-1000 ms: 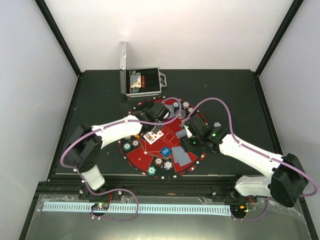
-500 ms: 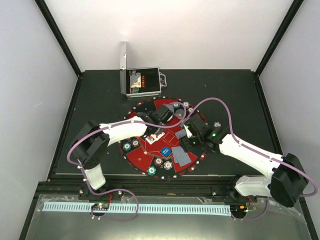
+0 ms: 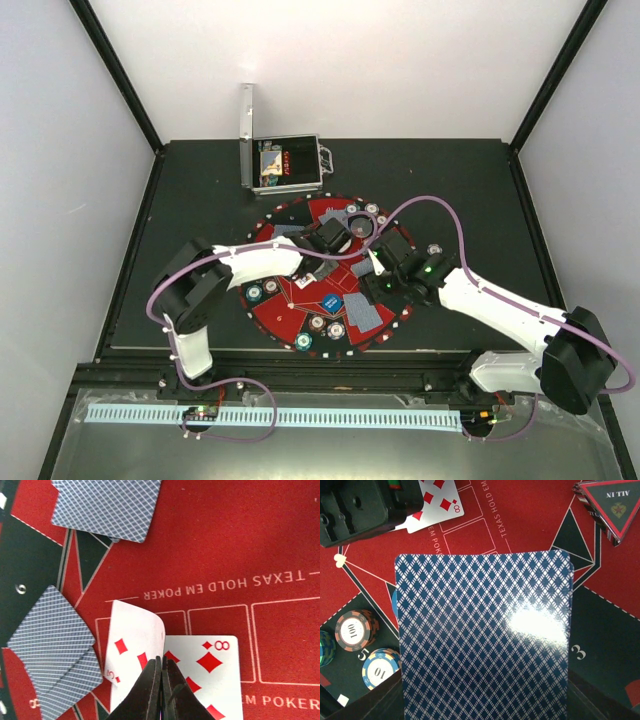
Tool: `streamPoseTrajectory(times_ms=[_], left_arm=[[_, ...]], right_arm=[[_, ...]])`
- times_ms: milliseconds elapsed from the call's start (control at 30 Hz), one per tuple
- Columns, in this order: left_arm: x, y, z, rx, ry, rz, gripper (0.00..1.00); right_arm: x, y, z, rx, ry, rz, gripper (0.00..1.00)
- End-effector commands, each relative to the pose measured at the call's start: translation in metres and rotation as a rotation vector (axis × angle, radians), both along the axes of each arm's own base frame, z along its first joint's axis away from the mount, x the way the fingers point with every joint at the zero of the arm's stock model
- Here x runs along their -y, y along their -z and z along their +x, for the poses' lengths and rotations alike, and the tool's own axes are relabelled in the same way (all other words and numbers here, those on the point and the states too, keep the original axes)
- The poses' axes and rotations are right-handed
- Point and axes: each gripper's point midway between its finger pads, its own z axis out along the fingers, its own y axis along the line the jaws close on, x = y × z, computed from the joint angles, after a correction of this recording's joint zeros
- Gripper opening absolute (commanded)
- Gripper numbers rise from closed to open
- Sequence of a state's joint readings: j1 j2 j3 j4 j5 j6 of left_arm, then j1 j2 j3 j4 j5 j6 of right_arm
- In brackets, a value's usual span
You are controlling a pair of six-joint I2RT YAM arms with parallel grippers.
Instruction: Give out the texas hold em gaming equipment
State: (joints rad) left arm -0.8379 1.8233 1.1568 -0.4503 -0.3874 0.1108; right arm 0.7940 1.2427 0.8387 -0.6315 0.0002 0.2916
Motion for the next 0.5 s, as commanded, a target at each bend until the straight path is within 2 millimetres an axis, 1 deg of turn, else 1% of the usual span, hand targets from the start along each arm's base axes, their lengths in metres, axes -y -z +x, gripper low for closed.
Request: streamPoseTrajectory(times_ms=[0, 233, 467], left_arm=[[0.008, 0.014, -0.011, -0.079, 0.002, -0.022, 0.02], [0.018, 0.025, -0.015, -0.137, -0.005, -0.059, 0.02], [0.022, 0.031, -0.015, -0.154, -0.024, -0.071, 0.07]], right_arm=[[-0.001, -0.003, 0.002, 0.015, 0.004, 0.015, 0.62], [-0.001, -0.002, 0.000, 0.007, 0.003, 0.020, 0.62], [0.000, 0.000, -0.001, 0.000, 0.003, 0.017, 0.62]])
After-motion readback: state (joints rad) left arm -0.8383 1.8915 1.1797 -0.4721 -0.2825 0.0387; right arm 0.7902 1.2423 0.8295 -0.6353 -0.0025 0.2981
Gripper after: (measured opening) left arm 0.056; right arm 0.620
